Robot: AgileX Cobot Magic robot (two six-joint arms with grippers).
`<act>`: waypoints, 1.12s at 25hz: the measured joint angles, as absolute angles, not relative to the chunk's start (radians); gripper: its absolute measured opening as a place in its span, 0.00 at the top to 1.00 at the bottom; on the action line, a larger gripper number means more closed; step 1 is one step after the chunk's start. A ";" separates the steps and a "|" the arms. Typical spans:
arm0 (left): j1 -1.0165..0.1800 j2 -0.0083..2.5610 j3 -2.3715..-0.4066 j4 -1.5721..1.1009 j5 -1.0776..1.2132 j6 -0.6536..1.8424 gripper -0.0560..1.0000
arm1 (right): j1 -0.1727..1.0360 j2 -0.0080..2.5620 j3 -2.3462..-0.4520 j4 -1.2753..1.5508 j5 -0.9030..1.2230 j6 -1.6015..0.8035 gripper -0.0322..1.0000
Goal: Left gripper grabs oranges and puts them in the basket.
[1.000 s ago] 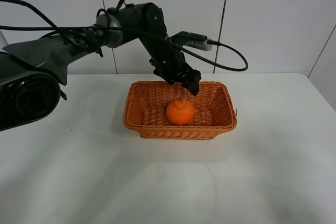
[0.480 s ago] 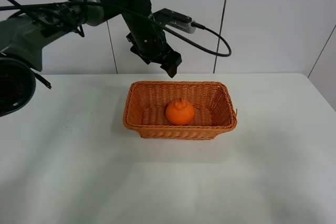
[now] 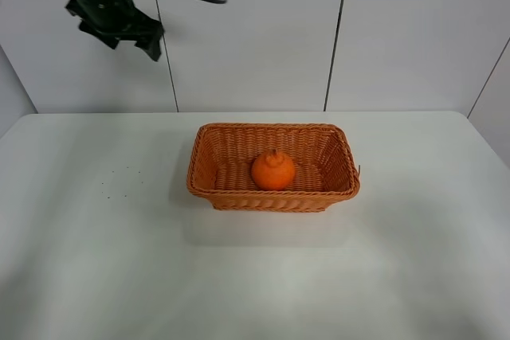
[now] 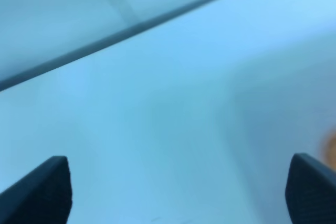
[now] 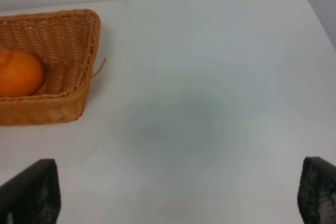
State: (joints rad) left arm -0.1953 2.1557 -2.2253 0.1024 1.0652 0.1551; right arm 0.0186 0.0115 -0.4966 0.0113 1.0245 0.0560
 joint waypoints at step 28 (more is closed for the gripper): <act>0.101 1.751 -1.769 -0.044 0.954 0.204 0.08 | 0.019 0.012 -0.497 0.011 1.024 0.056 0.30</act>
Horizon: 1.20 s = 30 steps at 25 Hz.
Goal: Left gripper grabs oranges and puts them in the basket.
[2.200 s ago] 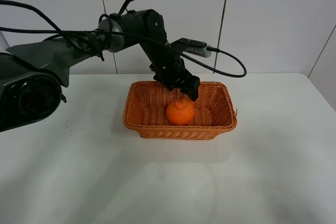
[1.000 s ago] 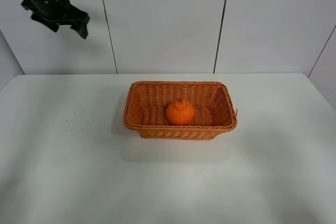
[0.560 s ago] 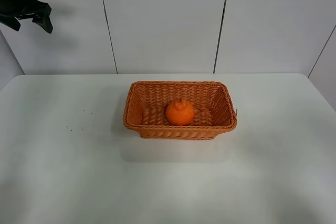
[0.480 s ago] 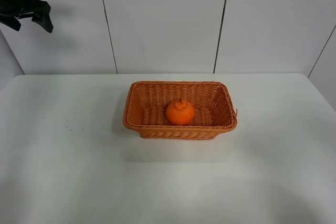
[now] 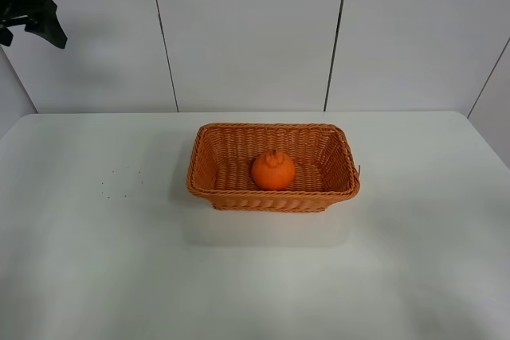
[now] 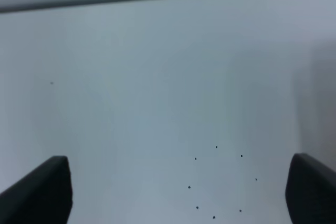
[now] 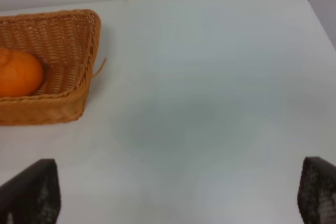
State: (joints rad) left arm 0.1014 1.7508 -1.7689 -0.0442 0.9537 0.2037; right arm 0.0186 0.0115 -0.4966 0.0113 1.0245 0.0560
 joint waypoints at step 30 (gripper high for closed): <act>0.101 0.672 -0.790 -0.052 0.918 0.199 0.08 | 0.019 0.012 -0.497 0.011 1.024 0.056 0.30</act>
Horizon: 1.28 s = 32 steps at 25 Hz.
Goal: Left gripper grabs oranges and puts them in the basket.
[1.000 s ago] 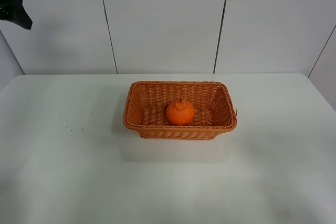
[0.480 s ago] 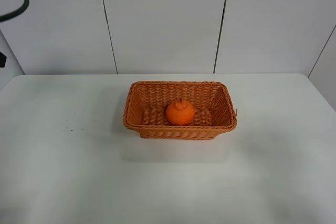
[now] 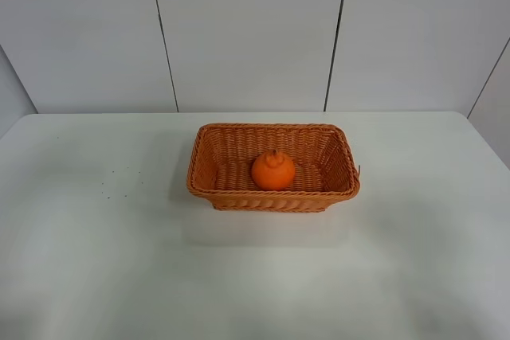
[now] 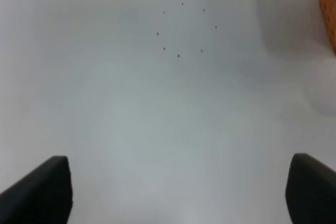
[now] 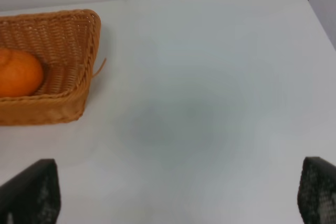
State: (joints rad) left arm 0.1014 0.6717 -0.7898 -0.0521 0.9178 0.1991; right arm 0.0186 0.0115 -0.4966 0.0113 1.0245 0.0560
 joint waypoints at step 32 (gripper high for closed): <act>0.047 0.160 -0.494 0.099 1.051 -0.054 0.08 | 0.019 0.012 -0.497 0.011 1.024 0.056 0.30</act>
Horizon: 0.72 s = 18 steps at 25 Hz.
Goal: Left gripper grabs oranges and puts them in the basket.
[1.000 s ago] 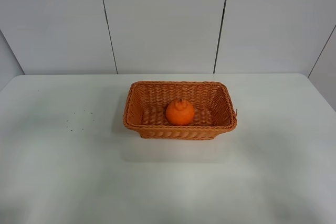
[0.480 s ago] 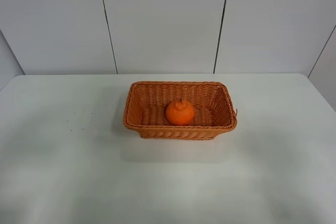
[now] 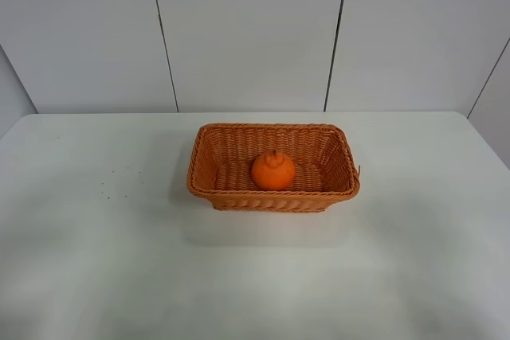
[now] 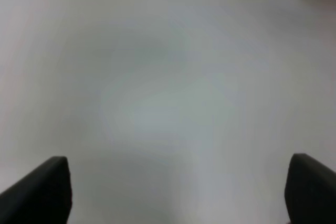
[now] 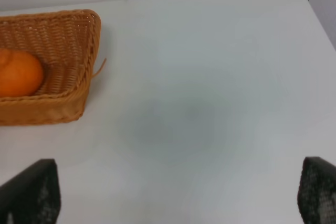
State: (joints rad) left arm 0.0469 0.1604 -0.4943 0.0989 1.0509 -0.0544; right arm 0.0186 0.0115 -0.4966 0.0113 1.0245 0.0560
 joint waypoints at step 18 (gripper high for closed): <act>0.047 0.005 -0.493 0.100 1.053 -0.078 0.08 | 0.019 0.012 -0.497 0.011 1.024 0.056 0.30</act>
